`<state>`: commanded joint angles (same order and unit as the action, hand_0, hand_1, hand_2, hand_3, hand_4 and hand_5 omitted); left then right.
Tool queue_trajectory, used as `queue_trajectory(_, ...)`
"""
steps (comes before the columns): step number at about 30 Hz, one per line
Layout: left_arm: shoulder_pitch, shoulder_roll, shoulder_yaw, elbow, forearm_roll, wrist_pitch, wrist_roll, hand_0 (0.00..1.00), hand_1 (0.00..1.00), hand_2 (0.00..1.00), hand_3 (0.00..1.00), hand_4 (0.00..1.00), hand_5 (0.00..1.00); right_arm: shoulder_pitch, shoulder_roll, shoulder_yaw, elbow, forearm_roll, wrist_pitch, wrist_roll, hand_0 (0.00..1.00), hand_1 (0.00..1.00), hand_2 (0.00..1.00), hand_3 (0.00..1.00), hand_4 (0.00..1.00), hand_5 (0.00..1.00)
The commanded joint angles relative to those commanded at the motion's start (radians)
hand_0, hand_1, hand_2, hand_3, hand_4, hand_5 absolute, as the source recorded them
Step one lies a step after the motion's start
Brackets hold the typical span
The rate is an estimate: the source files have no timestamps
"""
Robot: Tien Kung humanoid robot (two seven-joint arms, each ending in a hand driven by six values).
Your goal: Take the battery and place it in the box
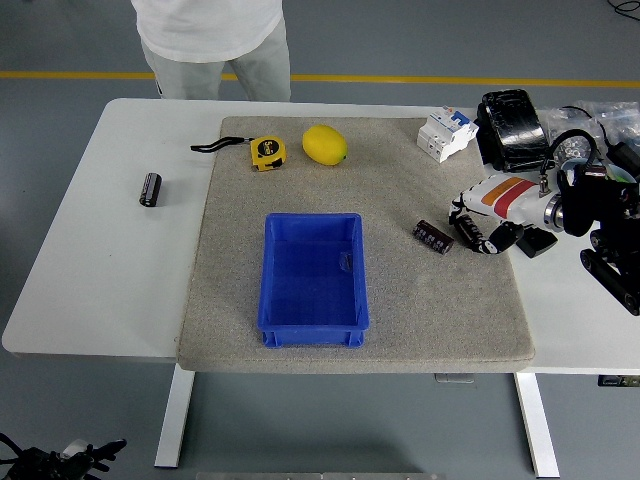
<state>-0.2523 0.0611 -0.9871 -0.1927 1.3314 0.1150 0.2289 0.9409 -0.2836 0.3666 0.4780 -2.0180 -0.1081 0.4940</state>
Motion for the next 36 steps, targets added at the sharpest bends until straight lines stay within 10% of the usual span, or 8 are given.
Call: queue_trajectory(36, 0.002, 0.002, -0.01, -0.001, 0.029, -0.012, 0.003, 0.579, 0.616, 0.718, 0.669, 0.629, 0.723, -0.005, -0.004, 0.014, -0.005, 0.009, -0.011, 0.009, 0.491, 0.519, 0.567, 0.538, 0.673, 0.096)
